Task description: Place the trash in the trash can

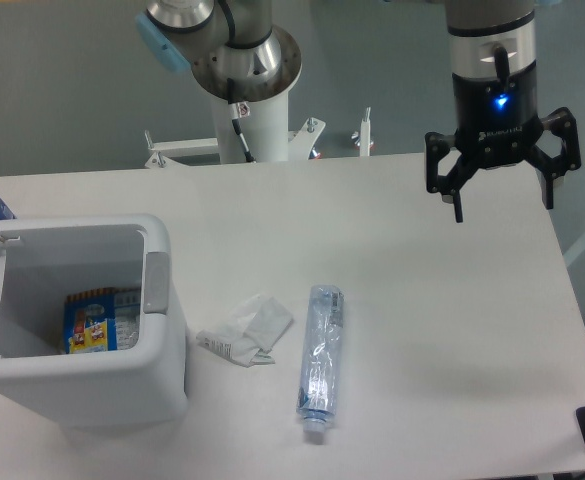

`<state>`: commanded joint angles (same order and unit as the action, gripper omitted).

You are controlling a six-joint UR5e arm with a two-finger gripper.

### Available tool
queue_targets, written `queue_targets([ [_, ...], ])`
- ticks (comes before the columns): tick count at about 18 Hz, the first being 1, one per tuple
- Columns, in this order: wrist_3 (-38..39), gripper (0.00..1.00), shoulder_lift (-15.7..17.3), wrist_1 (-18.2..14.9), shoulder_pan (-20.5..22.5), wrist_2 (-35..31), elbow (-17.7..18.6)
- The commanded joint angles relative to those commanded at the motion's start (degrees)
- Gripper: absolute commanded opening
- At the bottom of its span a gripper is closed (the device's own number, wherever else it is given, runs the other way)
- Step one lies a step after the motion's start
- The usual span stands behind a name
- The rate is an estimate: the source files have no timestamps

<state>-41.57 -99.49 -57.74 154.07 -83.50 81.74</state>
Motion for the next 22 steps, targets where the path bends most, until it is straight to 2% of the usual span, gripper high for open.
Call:
queue_targets([
  [10, 0.09, 1.0, -0.26, 0.35, -0.7, 0.09, 0.61],
  [13, 0.26, 1.0, -0.09, 1.49, -1.66, 0.09, 3.07],
  [15, 0.26, 1.0, -0.09, 3.59, -2.98, 0.09, 4.56],
  [19, 0.61, 1.0, 0.96, 8.25, -5.36, 0.0, 9.92],
  [22, 0.7, 1.0, 1.23, 8.7, -7.9, 0.0, 14.14],
])
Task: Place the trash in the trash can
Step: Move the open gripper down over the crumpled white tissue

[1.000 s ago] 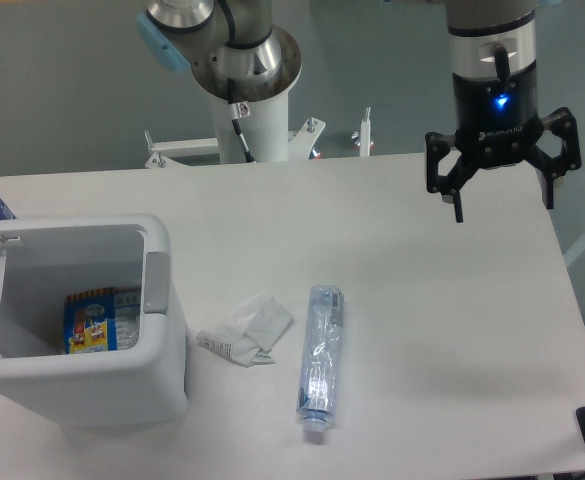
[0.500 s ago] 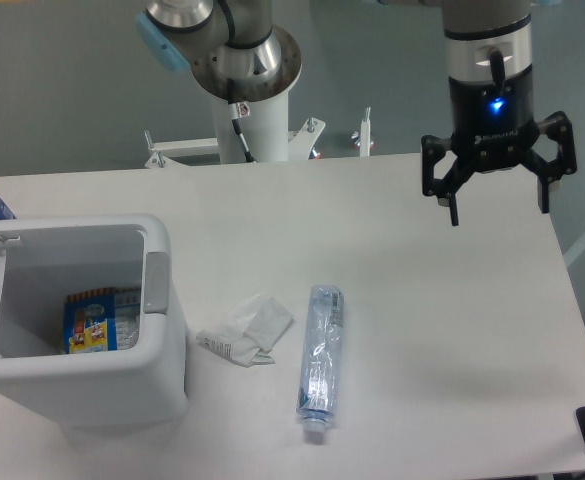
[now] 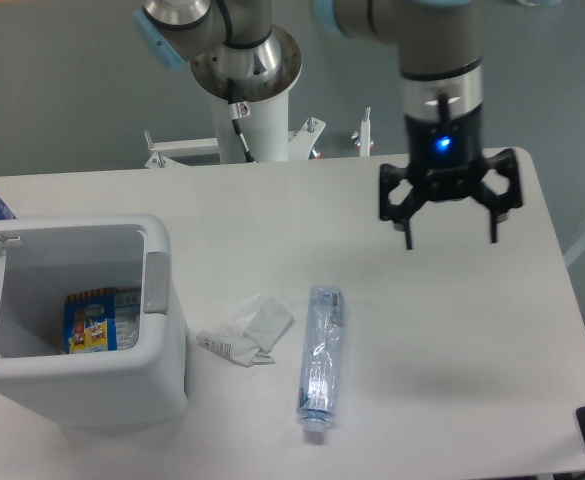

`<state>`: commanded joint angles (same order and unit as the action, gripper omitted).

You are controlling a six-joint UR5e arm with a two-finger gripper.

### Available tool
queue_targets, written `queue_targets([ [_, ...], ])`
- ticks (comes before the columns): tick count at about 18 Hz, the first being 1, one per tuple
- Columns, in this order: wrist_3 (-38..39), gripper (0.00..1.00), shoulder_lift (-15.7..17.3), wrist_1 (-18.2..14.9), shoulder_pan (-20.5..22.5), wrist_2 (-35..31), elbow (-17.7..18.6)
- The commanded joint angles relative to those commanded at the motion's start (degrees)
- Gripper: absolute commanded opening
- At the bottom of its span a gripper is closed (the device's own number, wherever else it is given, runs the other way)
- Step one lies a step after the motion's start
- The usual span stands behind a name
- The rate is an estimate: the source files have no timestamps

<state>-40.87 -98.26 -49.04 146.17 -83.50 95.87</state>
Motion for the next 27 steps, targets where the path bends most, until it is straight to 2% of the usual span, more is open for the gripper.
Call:
queue_targets([
  [4, -3.32, 1.0, -0.17, 0.09, -2.29, -0.09, 3.96],
  [9, -22.82, 1.0, 0.0, 0.0, -3.35, 0.0, 9.5],
  [13, -30.92, 1.0, -1.14, 0.0, -4.04, 0.61, 11.35],
  [20, -30.5, 1.0, -8.34, 0.18, -8.88, 0.53, 11.7],
  [27, -29.62, 1.0, -11.51, 0.88, -10.99, 0.53, 12.06],
])
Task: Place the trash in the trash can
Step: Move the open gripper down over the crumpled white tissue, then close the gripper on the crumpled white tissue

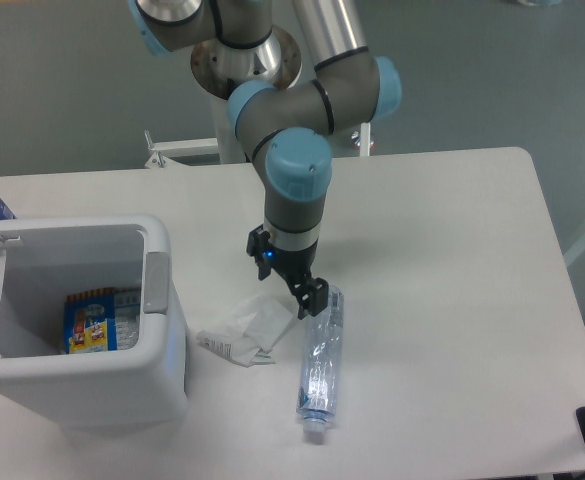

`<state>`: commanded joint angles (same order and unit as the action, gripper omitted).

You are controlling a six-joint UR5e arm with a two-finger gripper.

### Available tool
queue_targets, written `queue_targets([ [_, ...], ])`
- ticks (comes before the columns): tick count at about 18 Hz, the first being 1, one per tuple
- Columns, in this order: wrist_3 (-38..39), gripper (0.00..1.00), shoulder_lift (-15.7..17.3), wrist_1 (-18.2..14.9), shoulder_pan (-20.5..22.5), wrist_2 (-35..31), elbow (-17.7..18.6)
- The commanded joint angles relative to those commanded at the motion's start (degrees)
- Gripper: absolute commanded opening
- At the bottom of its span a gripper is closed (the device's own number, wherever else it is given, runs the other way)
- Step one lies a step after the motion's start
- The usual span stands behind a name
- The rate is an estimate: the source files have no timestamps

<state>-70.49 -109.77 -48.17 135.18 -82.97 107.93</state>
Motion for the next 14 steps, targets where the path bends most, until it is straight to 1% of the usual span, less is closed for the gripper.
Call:
queue_targets([
  [4, 0.09, 1.0, -0.79, 0.35, -0.79, 0.09, -0.26],
  [8, 2.11, 1.0, -1.58, 3.16, -1.67, -0.17, -0.09],
  [9, 2.2, 0.93, -1.59, 3.69, -1.67, -0.35, -0.09],
  [13, 3.08, 0.36, -1.32, 3.69, -1.76, -0.53, -0.09],
  [14, 3.25, 0.24, -1.23, 3.61, -1.76, -0.53, -0.09],
])
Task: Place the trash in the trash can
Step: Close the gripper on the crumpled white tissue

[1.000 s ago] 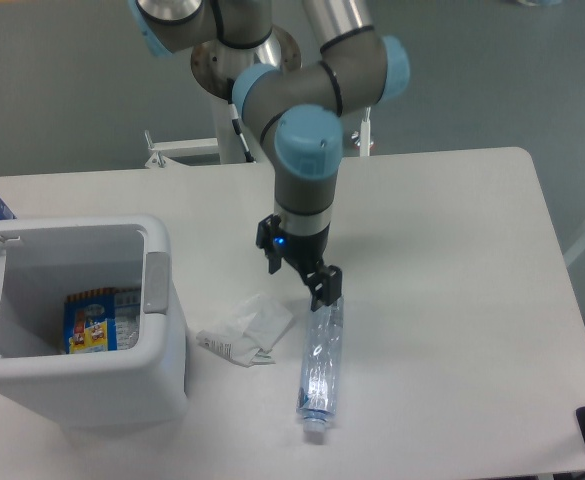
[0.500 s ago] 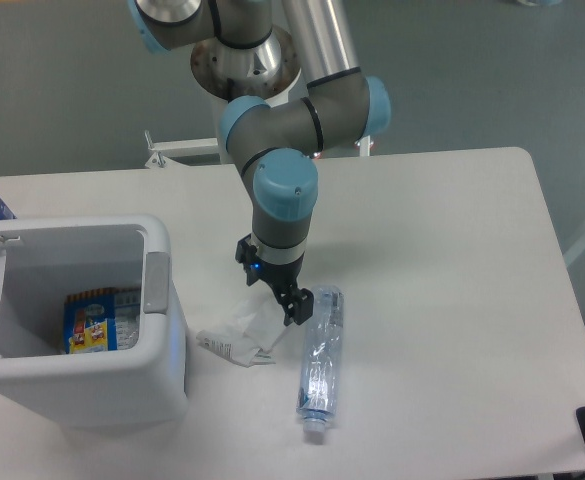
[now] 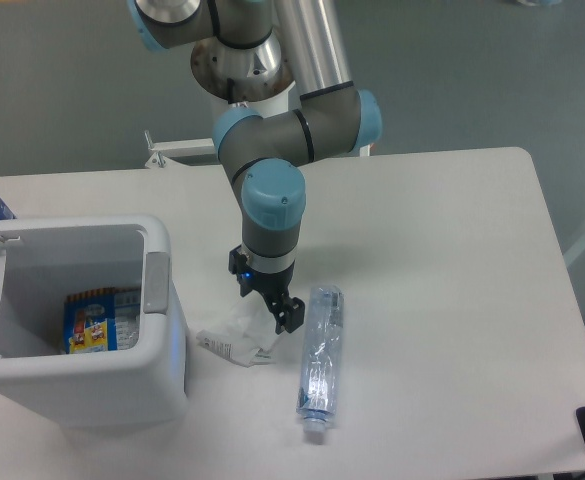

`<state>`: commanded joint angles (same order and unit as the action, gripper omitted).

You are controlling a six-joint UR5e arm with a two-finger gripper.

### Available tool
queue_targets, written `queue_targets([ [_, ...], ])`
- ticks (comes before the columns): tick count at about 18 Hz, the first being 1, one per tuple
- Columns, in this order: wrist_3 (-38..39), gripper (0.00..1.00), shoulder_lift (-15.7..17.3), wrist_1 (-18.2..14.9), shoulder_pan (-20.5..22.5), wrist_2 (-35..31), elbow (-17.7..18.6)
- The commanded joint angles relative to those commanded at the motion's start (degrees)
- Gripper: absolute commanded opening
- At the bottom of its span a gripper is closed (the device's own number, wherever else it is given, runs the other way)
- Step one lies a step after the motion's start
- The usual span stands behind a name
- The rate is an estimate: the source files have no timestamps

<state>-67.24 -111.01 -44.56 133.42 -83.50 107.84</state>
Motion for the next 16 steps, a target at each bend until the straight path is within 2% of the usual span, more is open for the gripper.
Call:
queue_targets([
  [2, 0.79, 0.08, 0.09, 0.0, 0.0, 0.09, 0.0],
  [5, 1.06, 0.0, 0.26, 0.0, 0.0, 0.09, 0.0],
  [9, 1.23, 0.0, 0.62, -0.09, 0.0, 0.26, -0.44],
  [16, 4.56, 0.0, 2.64, -0.18, 0.96, 1.58, -4.56],
])
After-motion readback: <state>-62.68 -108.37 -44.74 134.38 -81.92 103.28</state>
